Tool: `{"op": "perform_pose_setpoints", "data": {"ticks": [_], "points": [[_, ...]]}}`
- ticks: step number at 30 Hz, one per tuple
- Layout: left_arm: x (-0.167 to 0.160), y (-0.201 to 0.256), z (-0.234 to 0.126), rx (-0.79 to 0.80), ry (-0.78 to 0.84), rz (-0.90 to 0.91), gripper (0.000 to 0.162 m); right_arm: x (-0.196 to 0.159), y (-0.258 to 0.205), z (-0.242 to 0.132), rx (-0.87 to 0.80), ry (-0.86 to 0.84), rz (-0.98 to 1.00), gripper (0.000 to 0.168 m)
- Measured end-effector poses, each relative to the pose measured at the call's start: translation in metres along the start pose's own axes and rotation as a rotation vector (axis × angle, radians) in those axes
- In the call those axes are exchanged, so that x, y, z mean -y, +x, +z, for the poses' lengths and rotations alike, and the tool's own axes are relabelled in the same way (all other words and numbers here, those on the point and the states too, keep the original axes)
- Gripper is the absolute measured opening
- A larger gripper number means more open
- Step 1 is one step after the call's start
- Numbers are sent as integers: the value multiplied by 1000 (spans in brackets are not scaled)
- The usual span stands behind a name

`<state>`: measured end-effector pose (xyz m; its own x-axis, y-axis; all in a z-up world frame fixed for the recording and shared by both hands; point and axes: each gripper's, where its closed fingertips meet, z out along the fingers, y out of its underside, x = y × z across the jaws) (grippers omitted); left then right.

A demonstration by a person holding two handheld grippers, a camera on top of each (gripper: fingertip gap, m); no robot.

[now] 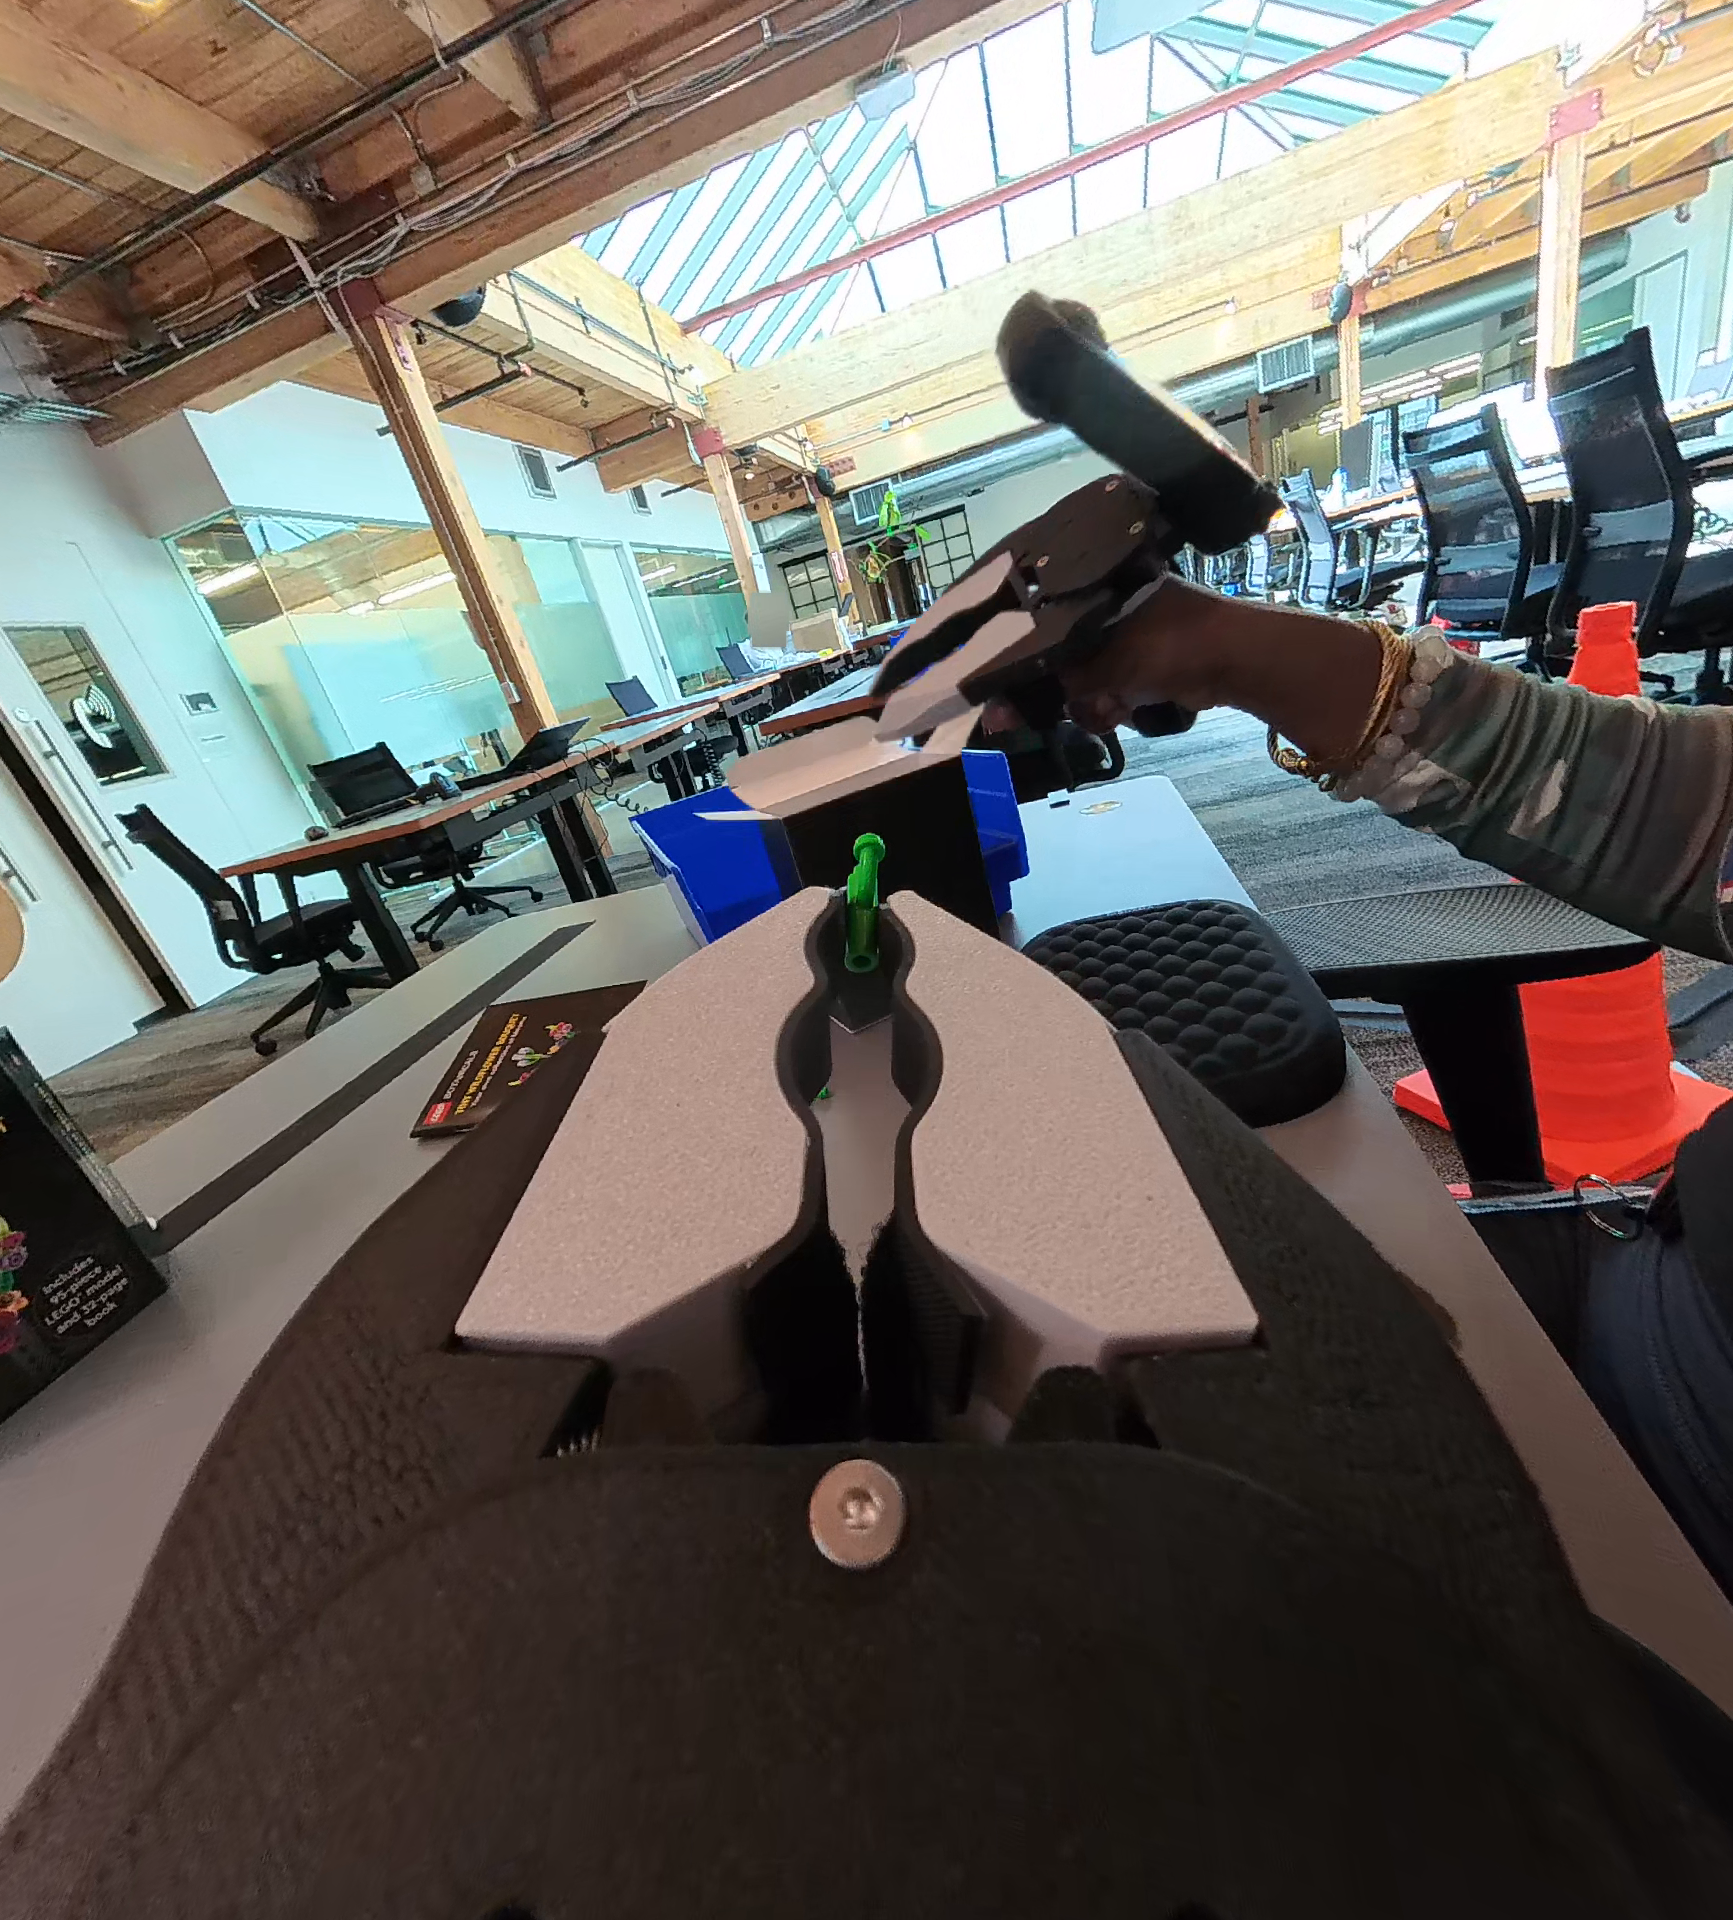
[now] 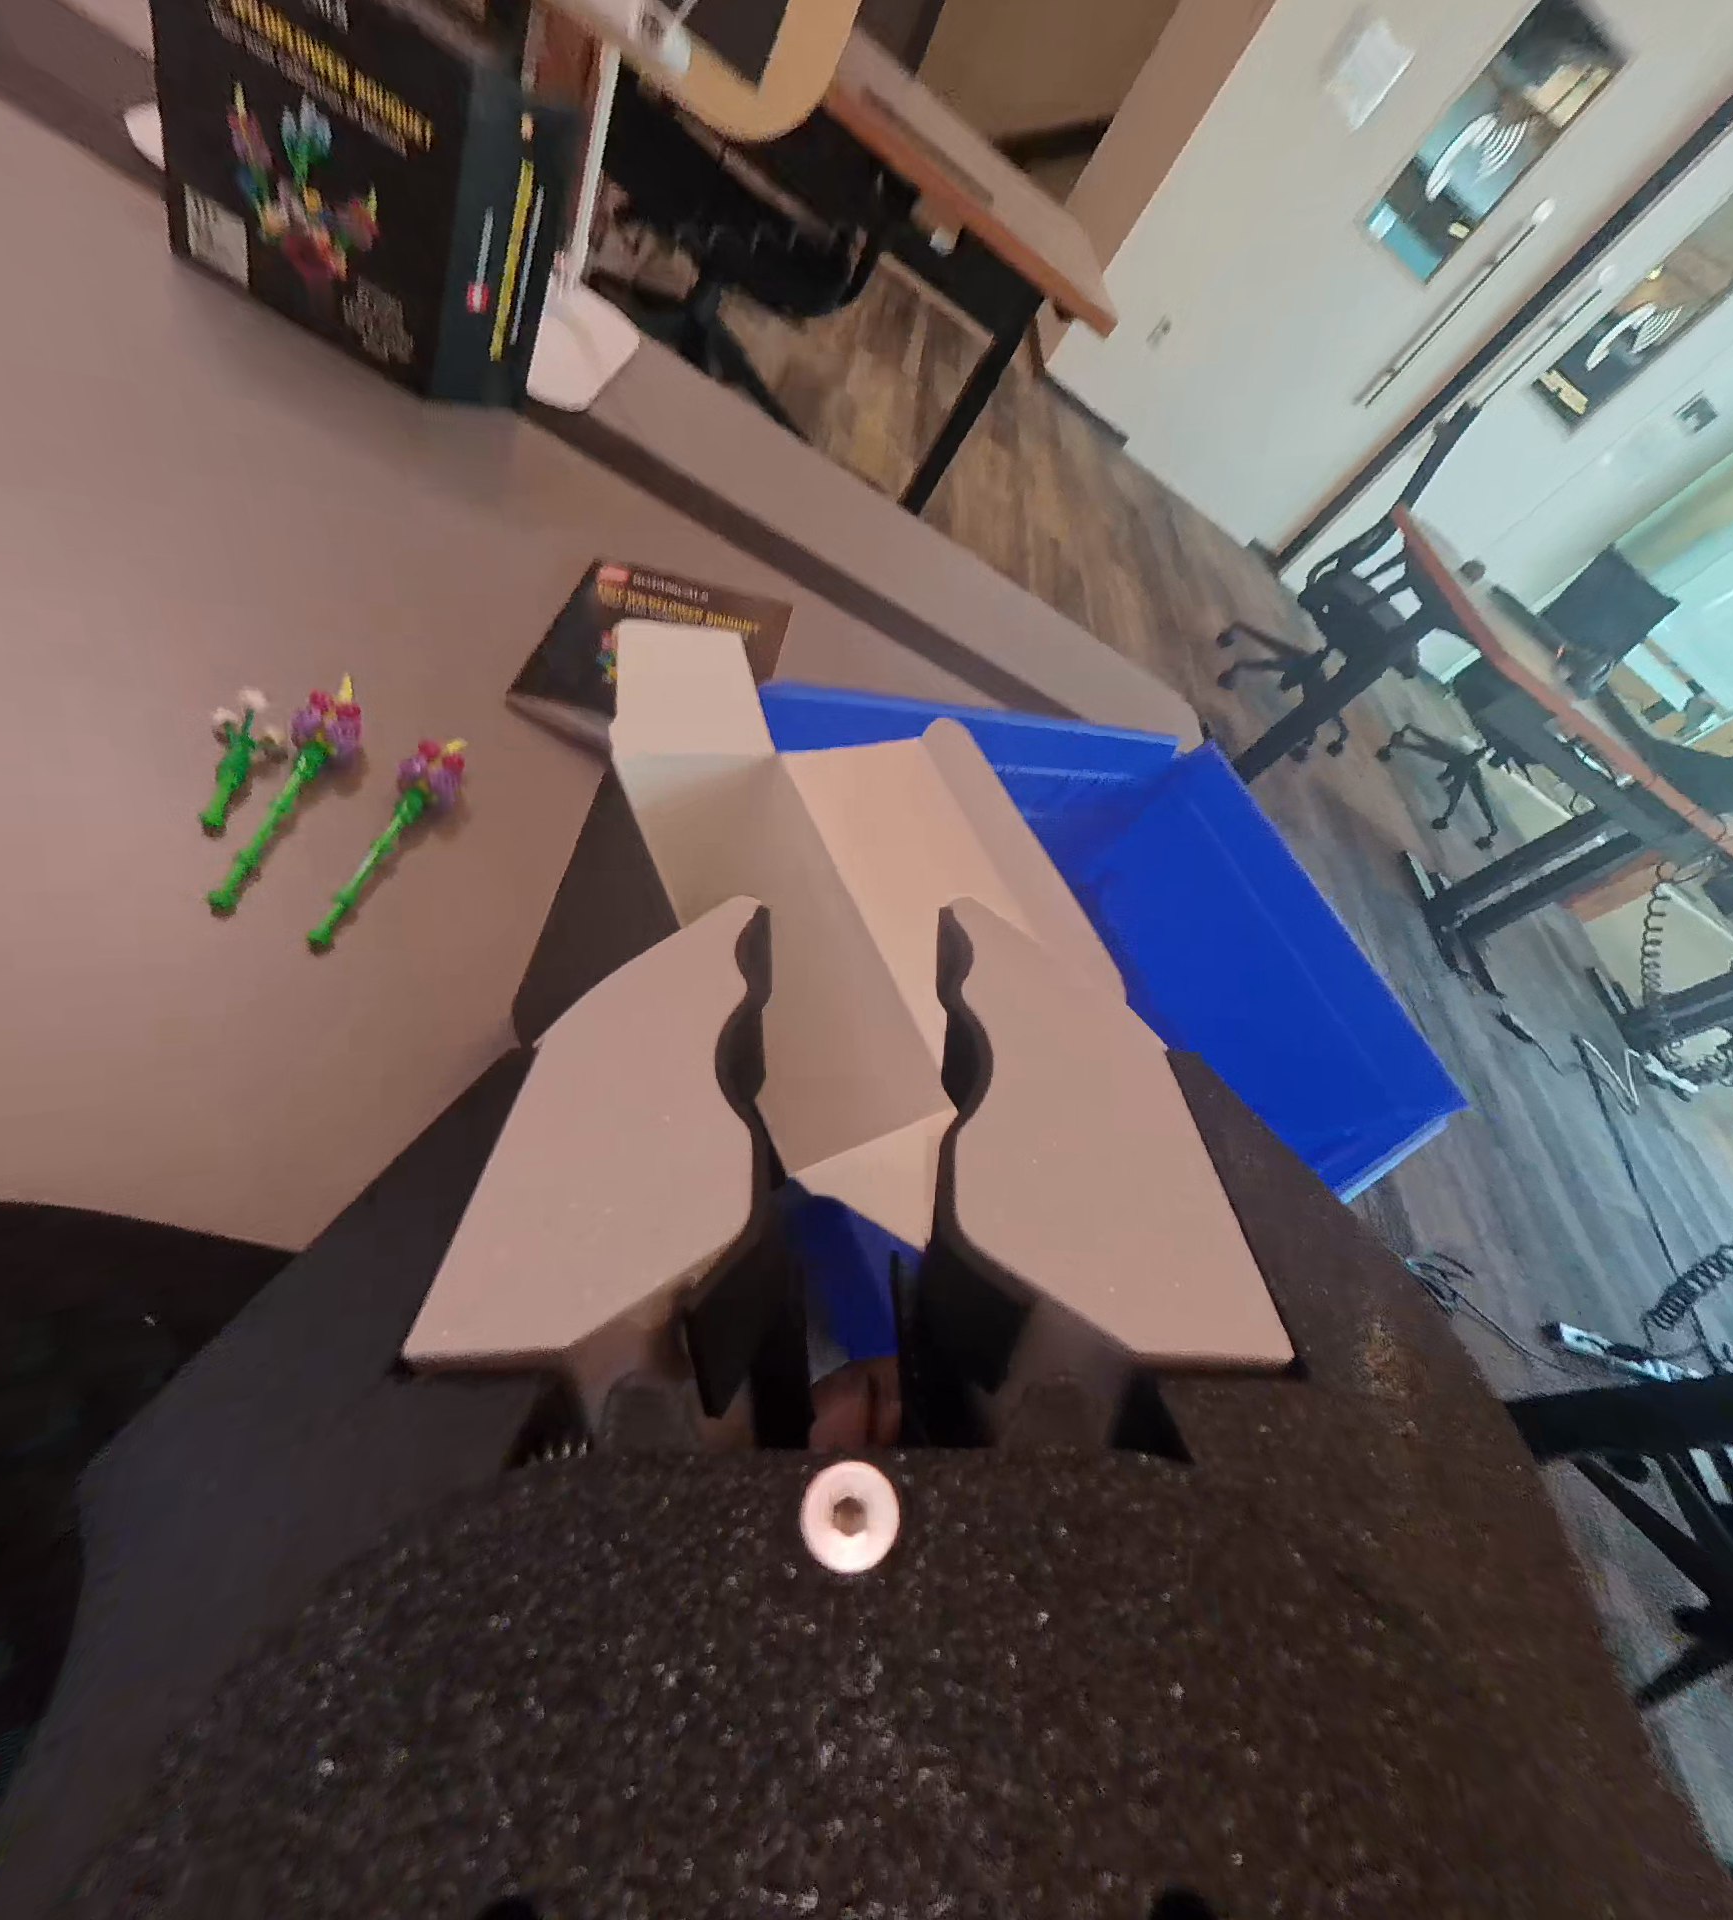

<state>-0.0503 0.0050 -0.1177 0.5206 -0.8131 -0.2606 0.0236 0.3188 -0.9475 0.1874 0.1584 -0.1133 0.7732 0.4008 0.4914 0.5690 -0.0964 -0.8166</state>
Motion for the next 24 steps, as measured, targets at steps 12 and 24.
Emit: {"op": "perform_pose_setpoints", "data": {"ticks": [12,24], "points": [[2,-7,-6,-194,139,-663,6,92,-142,-73,869,591,120,23],[-5,-2,-6,-320,139,-951,6,106,-251,-65,1232,482,114,18]]}}
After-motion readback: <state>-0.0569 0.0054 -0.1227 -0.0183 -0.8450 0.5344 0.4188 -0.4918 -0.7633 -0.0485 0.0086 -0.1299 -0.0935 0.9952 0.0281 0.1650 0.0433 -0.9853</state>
